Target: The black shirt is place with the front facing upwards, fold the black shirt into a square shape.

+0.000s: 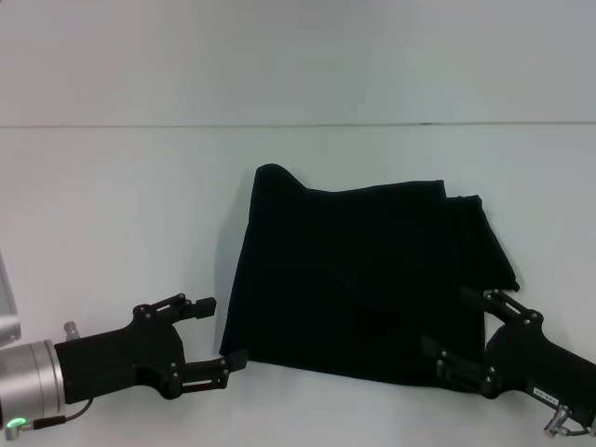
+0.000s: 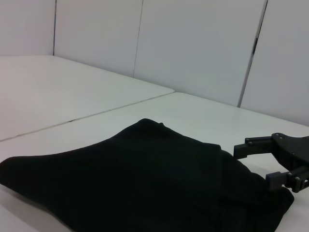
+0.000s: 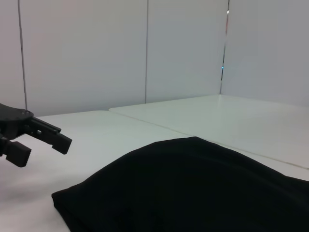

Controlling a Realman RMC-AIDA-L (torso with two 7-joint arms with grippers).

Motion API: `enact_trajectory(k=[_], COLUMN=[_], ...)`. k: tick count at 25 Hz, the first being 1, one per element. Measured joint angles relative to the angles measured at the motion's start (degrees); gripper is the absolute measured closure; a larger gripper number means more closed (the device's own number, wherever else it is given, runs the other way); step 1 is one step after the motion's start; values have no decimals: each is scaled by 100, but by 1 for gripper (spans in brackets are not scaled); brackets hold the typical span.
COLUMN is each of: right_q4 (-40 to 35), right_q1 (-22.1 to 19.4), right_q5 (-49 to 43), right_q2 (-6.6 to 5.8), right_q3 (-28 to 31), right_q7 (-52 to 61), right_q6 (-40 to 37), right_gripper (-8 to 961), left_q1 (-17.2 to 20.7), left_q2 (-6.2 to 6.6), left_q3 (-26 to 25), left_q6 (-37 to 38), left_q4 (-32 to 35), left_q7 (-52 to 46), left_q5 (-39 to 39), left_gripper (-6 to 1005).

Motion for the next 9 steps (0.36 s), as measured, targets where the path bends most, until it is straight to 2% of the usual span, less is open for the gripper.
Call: enact_trajectory(k=[9], right_q4=[0], right_q1=[-5], right_q5=[0], right_q2=[0], right_q3=[0], right_q7=[0], right_q6=[-19], right_gripper=[59], left_q1=[-12], left_q2=[0], left_q3=[-3], left_q6=[-1], left_q4=[-3], left_q7=[-12], left_q5=[-19], left_gripper=[116])
